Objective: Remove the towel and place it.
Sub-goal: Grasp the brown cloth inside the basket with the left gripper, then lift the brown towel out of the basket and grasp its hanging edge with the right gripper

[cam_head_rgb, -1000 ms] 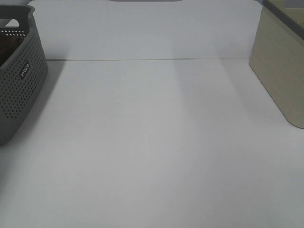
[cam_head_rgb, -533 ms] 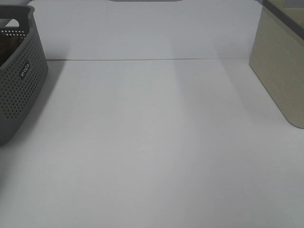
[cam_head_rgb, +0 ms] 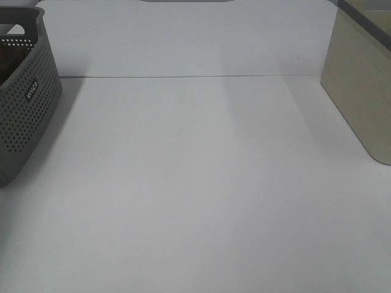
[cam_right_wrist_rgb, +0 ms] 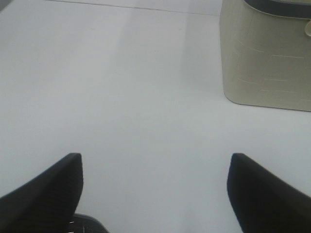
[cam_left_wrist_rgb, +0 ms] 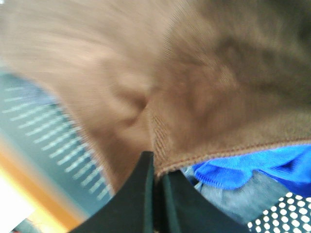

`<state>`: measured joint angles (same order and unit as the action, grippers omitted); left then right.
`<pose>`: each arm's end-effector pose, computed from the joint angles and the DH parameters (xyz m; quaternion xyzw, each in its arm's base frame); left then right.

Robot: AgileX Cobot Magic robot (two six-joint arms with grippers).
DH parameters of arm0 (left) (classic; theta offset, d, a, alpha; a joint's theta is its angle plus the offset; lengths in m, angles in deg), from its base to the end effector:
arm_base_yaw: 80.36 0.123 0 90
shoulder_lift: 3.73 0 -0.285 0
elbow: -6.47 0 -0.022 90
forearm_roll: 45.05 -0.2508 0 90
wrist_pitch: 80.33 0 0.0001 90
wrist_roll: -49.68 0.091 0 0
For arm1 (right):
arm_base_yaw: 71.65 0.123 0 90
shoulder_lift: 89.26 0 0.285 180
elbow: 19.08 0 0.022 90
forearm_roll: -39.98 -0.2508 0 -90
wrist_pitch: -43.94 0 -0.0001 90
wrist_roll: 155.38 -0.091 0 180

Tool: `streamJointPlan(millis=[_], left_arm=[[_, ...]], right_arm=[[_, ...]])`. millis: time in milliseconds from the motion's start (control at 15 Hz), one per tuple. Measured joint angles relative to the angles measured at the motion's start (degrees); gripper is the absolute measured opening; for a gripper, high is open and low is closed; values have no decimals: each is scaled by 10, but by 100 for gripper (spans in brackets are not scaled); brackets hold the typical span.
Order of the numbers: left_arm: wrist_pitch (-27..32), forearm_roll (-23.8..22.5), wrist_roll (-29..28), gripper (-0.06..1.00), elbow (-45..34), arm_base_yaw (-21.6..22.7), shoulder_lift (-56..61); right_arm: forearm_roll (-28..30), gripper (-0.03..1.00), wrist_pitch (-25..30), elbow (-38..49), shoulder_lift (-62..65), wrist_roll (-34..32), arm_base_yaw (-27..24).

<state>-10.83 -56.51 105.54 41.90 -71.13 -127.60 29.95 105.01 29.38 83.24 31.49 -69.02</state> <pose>0.4345 0.0878 0.3058 0.4016 0.8904 0.1854 0.1075 -0.0073 0.0136 0.2784 -0.0742 0.8463 0.0680 0.5232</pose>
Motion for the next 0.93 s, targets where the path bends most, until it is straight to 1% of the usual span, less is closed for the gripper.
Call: streamJointPlan(millis=[400,533,733,933], left_arm=[[1,64,-33,0,0,-41,174],[2,73,-50,0,0,-52,204],[2,84,-63,0,0,-88,248],[2,103,-79,0,0,-116,261]], right_arm=[[0,79,0,0,0,0,0],[0,79,0,0,0,0,0],[0,79,0,0,0,0,0],[0,79,0,0,0,0,0]])
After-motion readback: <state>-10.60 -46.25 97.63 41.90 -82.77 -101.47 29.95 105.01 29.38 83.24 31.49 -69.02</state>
